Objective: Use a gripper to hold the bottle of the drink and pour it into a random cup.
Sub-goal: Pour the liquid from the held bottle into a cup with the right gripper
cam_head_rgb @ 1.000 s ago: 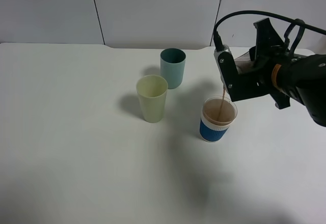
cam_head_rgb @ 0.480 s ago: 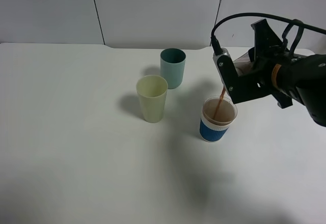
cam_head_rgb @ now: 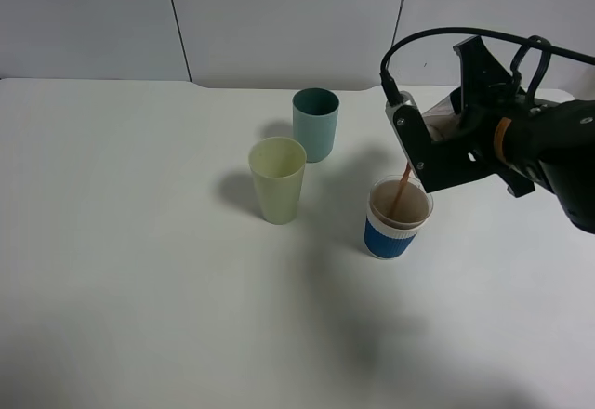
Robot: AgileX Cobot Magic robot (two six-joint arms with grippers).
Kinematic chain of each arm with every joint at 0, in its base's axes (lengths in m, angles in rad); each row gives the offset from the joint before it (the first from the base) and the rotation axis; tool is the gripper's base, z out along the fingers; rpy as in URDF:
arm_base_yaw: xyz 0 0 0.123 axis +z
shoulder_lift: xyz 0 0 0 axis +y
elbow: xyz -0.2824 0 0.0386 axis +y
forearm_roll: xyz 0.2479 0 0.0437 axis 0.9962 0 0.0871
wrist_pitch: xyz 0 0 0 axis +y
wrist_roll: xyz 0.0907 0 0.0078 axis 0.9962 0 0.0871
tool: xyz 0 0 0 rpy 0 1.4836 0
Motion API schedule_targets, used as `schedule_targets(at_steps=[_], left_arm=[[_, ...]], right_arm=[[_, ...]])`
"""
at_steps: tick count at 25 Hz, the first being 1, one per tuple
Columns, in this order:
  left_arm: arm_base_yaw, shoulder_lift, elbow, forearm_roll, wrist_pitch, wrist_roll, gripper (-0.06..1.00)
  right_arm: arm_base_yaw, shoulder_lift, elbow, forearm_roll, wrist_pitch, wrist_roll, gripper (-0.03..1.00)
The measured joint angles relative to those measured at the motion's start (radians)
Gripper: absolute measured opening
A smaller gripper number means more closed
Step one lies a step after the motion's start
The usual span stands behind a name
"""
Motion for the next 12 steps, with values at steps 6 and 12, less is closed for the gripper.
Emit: schedule_targets(at_steps=[6, 12], left_arm=[[0.0, 0.0, 0.0, 0.0, 0.0, 0.0, 0.93], [0.0, 0.0, 0.0, 0.0, 0.0, 0.0, 0.93]], right_arm=[[0.007, 0.0, 0.0, 0.0, 0.021, -0.013, 0.37], [0.01, 0.0, 0.0, 0.0, 0.035, -0.033, 0.37]])
